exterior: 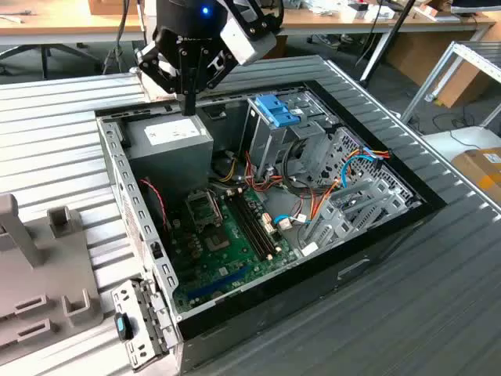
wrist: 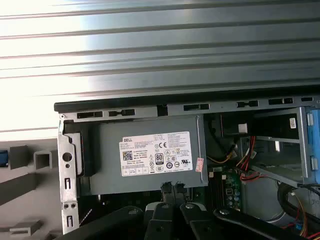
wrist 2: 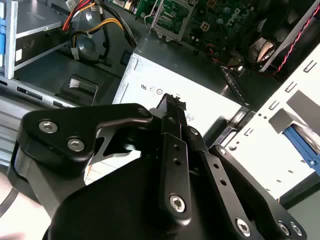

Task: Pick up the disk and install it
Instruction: 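Reach for the disk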

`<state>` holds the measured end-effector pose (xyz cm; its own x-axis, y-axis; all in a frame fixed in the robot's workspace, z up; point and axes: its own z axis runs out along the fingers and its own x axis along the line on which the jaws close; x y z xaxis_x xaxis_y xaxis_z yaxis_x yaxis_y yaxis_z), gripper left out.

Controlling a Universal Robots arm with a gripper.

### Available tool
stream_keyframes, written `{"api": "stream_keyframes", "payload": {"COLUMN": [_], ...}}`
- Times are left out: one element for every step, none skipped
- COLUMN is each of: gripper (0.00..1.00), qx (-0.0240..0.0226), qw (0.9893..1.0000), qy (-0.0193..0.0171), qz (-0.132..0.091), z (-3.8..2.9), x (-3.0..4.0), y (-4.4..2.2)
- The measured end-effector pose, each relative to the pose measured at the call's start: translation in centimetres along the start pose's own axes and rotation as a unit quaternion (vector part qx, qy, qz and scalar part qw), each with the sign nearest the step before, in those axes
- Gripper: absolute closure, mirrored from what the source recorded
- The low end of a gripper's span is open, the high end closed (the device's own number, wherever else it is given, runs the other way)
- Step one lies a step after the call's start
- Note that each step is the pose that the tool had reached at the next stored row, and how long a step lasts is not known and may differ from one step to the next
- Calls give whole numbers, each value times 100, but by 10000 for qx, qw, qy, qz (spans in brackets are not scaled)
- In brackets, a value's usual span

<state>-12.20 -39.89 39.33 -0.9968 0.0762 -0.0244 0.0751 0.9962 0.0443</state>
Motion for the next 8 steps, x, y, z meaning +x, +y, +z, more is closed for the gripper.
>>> {"api": "stream_keyframes", "payload": {"gripper": [89, 89, 89, 89, 89, 89, 89, 89], "qx": [0, 0, 0, 0, 0, 0, 0, -1], "qw": [10000, 10000, 10000, 10000, 10000, 10000, 10000, 10000], "qy": [0, 0, 0, 0, 0, 0, 0, 0], "qz": [0, 0, 0, 0, 0, 0, 1, 0], "z": [0, 0, 0, 0, 0, 0, 0, 0], "x": [0, 0, 0, 0, 2, 9, 17, 22], "y": [0, 0, 0, 0, 0, -1, -1, -2]}}
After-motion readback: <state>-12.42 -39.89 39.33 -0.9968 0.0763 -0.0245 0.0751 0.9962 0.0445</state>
